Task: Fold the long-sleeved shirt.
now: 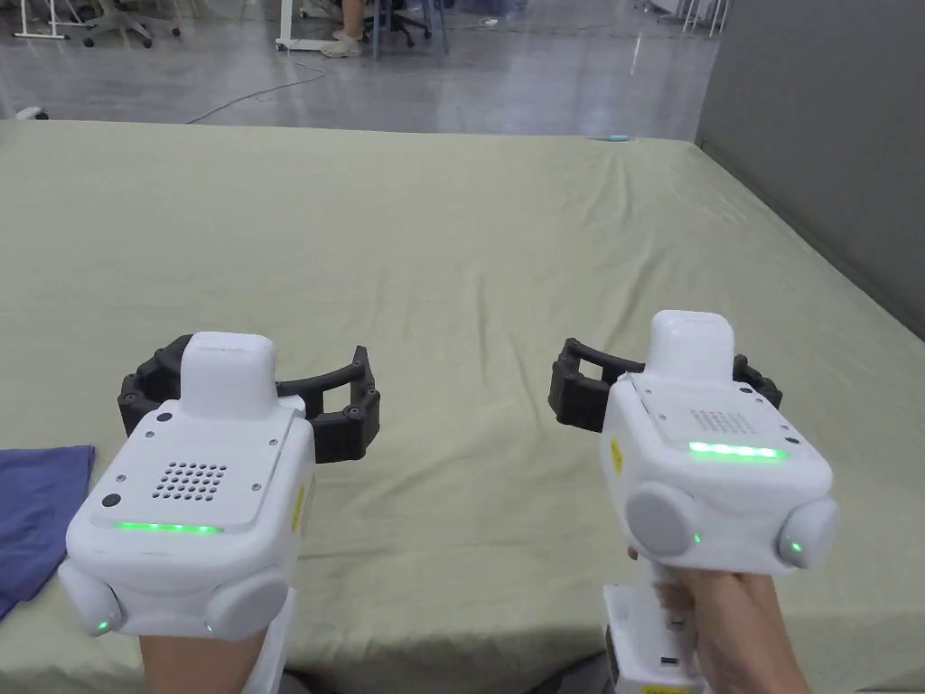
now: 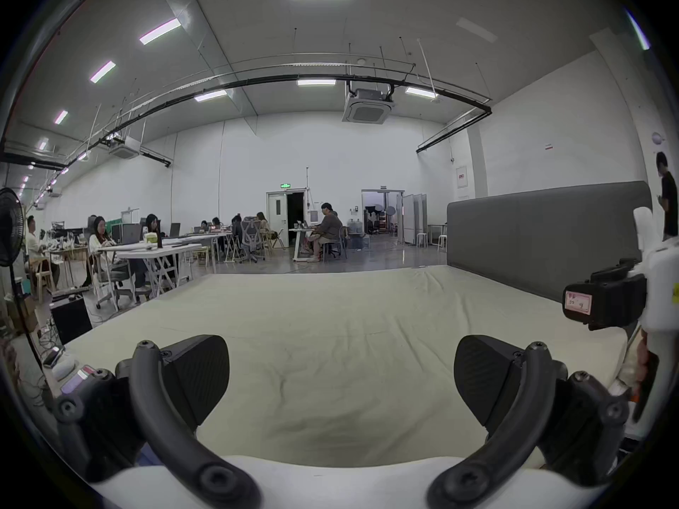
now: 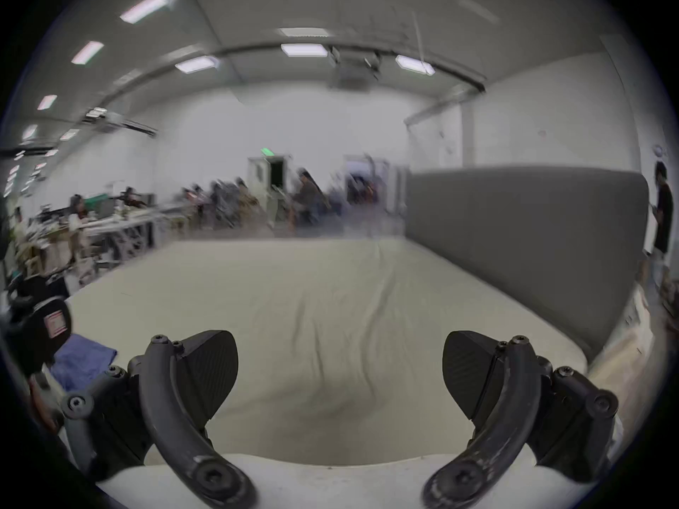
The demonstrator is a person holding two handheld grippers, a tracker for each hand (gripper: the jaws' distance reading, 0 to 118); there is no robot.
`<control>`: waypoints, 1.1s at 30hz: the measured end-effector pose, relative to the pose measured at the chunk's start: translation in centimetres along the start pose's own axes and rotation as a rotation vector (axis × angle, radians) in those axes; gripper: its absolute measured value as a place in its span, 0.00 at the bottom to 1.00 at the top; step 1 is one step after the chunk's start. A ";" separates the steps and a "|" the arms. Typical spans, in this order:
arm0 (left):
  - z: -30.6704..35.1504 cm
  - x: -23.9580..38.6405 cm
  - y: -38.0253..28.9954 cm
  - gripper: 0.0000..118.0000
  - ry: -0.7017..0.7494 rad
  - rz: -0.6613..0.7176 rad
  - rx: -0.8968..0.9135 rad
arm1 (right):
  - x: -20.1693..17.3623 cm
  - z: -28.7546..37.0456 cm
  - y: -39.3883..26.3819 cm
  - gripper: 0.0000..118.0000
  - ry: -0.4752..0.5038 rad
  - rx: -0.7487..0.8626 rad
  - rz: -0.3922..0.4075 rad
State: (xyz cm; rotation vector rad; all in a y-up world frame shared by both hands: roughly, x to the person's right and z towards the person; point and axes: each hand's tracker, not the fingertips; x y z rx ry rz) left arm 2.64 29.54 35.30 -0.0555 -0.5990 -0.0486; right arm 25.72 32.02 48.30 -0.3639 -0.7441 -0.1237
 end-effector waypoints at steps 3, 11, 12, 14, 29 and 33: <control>-0.2 0.0 0.0 1.00 0.004 -0.003 -0.006 | -0.8 -0.1 1.1 0.95 -0.064 -0.182 0.043; -0.3 -0.1 -0.2 1.00 0.005 -0.003 -0.020 | -1.5 -0.6 0.2 0.95 -0.087 -0.035 0.034; -0.3 -0.1 -0.2 1.00 0.008 -0.004 -0.020 | -1.3 -0.6 0.2 0.95 -0.068 -0.042 0.009; -0.4 -0.1 -0.2 1.00 0.009 -0.007 -0.021 | -0.9 -0.5 0.4 0.95 -0.069 -0.046 -0.019; -0.4 0.1 -0.6 1.00 0.005 -0.007 -0.031 | 0.3 1.2 -2.3 0.97 0.063 0.379 0.170; -0.3 0.0 -0.6 1.00 0.004 -0.005 -0.027 | 1.0 1.2 -2.0 0.97 0.069 0.343 0.113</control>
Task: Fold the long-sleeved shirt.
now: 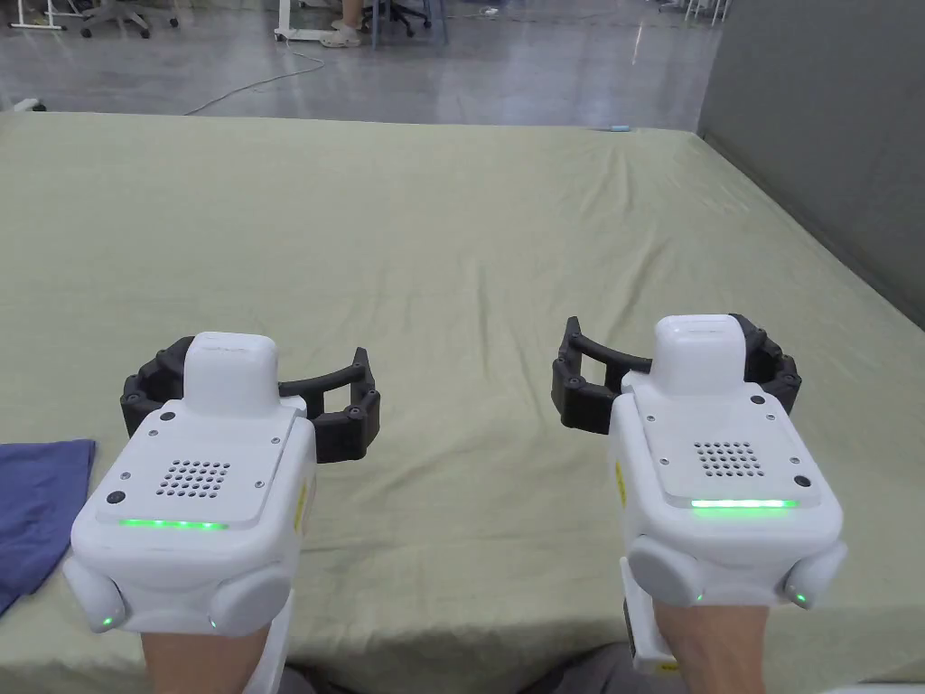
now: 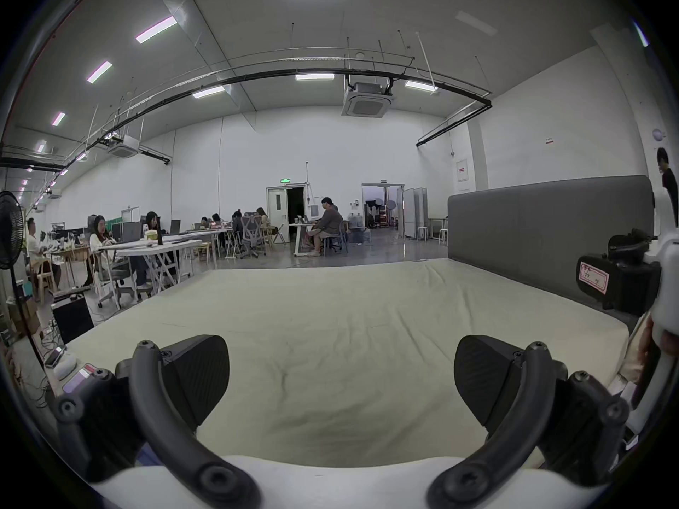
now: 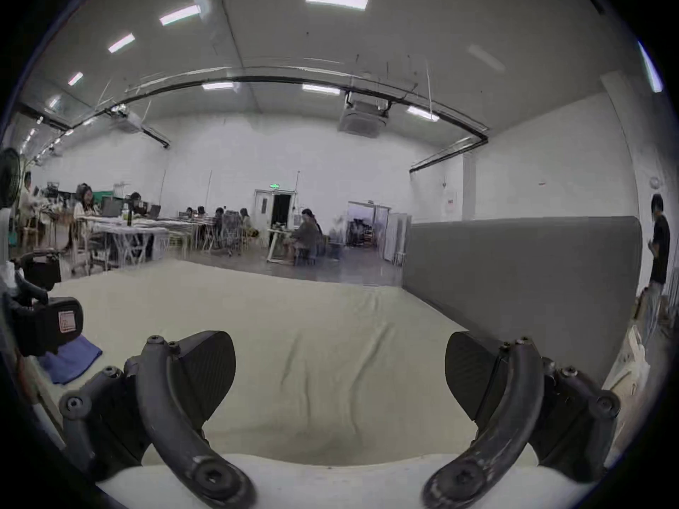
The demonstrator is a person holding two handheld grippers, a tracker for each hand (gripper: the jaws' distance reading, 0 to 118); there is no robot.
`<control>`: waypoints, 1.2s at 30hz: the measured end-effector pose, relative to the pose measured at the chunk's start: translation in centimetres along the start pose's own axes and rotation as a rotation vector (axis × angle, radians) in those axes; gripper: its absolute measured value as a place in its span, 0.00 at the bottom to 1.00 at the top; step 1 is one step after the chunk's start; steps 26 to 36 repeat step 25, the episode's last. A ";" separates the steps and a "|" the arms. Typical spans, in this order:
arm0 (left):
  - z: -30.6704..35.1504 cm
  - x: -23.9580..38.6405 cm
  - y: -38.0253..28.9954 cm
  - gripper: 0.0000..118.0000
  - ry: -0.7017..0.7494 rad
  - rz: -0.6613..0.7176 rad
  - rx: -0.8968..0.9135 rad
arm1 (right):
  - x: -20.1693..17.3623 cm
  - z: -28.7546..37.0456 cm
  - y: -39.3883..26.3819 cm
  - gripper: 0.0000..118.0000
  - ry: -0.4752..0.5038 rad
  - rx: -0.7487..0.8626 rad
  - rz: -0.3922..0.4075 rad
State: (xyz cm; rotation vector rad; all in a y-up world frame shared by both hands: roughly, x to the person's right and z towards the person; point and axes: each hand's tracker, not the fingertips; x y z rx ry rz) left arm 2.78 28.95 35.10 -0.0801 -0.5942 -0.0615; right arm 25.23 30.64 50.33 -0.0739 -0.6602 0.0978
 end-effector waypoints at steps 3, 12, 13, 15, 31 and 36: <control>0.0 -0.1 -0.1 1.00 0.009 0.013 -0.004 | 0.3 0.0 0.0 0.97 0.004 -0.003 -0.012; 0.0 -0.2 -0.1 1.00 0.011 0.015 0.000 | 0.5 -0.1 0.2 0.97 0.023 -0.009 -0.027; 0.0 -0.2 -0.1 1.00 0.008 0.016 0.000 | 0.5 -0.1 0.2 0.97 0.026 -0.011 -0.029; 0.1 -0.2 -0.2 1.00 0.010 0.012 0.000 | 0.6 -0.1 0.2 0.97 0.026 -0.016 -0.035; 0.0 -0.2 -0.1 1.00 0.014 0.012 0.004 | 0.6 -0.2 0.1 0.97 0.037 -0.035 -0.040; 0.0 -0.2 -0.1 1.00 0.014 0.012 0.004 | 0.6 -0.2 0.1 0.97 0.037 -0.035 -0.040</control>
